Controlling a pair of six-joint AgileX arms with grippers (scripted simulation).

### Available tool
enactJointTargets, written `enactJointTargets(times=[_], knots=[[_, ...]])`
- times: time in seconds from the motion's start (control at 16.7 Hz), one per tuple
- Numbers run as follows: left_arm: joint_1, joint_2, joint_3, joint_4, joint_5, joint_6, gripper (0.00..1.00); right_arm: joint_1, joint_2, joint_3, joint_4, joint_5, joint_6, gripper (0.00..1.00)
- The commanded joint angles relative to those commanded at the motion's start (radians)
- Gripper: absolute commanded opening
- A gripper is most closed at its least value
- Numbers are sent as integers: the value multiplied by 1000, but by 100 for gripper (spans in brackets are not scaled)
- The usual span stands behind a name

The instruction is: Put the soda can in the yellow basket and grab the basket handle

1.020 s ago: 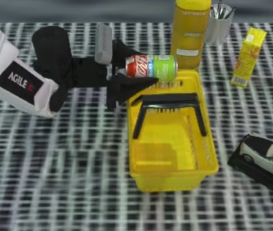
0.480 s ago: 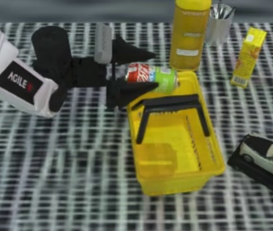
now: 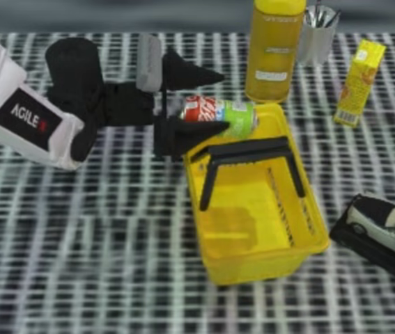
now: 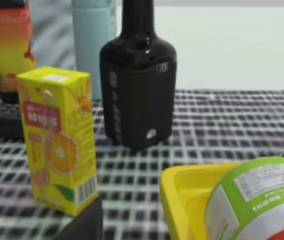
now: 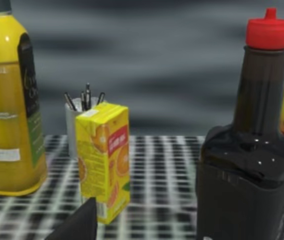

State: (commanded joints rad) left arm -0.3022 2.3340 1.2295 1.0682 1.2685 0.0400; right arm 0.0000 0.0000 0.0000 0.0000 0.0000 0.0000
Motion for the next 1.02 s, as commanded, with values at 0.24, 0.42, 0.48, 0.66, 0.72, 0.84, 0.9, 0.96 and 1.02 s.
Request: enactJointTargets(times=[0.24, 0.42, 0.48, 0.66, 0.72, 0.84, 0.9, 0.96, 1.02], knots=[[24, -102, -24, -37, -61, -25, 100, 45, 94, 94, -80, -8, -59, 100], [65, -288, -78, -108, -166, -63, 100, 110, 266, 265, -211, -12, -154, 100], [81, -371, -104, -140, -210, -77, 100, 135, 340, 337, -264, -12, -191, 100], [133, -667, -214, -258, -363, -120, 100, 219, 623, 606, -451, -9, -323, 100], [151, -776, -261, -304, -420, -132, 100, 247, 723, 700, -515, -7, -368, 100], [185, -1001, -368, -405, -541, -152, 100, 308, 938, 904, -652, -4, -464, 100], [201, -1115, -427, -459, -602, -158, 100, 337, 1044, 1004, -719, -3, -511, 100], [216, -1229, -489, -513, -664, -162, 100, 366, 1151, 1105, -786, -1, -558, 100], [230, -1341, -553, -567, -725, -164, 100, 398, 1265, 1213, -858, 1, -608, 100]])
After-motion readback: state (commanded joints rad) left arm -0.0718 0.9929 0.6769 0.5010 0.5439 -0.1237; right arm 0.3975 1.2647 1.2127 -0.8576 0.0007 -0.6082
